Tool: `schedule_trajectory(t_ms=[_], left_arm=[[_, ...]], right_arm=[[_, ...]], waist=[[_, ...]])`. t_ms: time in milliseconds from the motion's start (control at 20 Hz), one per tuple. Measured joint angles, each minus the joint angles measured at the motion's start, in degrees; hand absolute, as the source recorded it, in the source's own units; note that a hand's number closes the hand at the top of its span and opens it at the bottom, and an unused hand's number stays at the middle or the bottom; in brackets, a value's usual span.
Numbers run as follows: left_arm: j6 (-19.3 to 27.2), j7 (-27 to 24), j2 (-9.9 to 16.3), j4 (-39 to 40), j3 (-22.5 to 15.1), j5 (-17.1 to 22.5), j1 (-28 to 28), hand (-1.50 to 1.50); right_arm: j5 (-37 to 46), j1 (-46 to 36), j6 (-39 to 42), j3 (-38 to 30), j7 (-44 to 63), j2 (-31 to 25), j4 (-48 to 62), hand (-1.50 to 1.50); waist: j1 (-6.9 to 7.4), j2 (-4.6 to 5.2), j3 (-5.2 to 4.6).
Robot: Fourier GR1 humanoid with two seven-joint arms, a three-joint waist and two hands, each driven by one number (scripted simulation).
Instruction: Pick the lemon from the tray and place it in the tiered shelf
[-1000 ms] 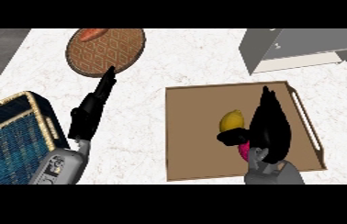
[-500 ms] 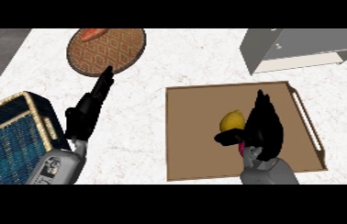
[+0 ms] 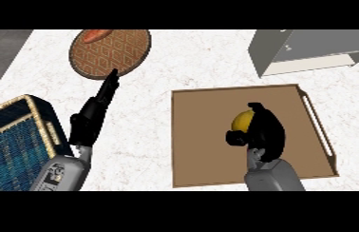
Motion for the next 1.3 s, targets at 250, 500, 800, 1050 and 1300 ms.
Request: schedule_trajectory(t_ms=[250, 500, 800, 1050, 1300], left_arm=[[-0.7, -0.4, -0.2, 1.1, 1.2, -0.1, -0.6, 0.00], [-0.9, -0.2, -0.7, 0.2, 1.6, -0.6, 0.1, 0.00], [-1.5, -0.4, -1.0, 0.4, 2.3, -1.2, 0.1, 0.00], [-1.9, -0.3, -0.8, 0.1, 2.6, -1.0, 0.3, 0.00], [-2.0, 0.4, -0.9, -0.2, 3.0, -1.1, 0.4, 0.00]], right_arm=[[1.4, -0.6, 0.7, 2.3, -0.3, -0.2, 1.1, 1.50], [3.1, -1.5, 1.0, 1.1, -1.4, -0.1, 1.5, 1.50], [0.8, -0.1, 3.8, 4.9, -8.9, -1.5, -1.5, 1.50], [-7.5, 1.7, 10.3, 9.1, -23.8, -7.2, -7.1, 1.50], [-15.9, 3.0, 10.8, 5.1, -31.2, -8.5, -16.9, 1.50]], waist=[[-0.24, -0.14, -0.09], [-0.24, -0.09, -0.05], [-0.39, -0.14, 0.07], [-0.45, -0.12, 0.09], [-0.84, -0.11, -0.01]])
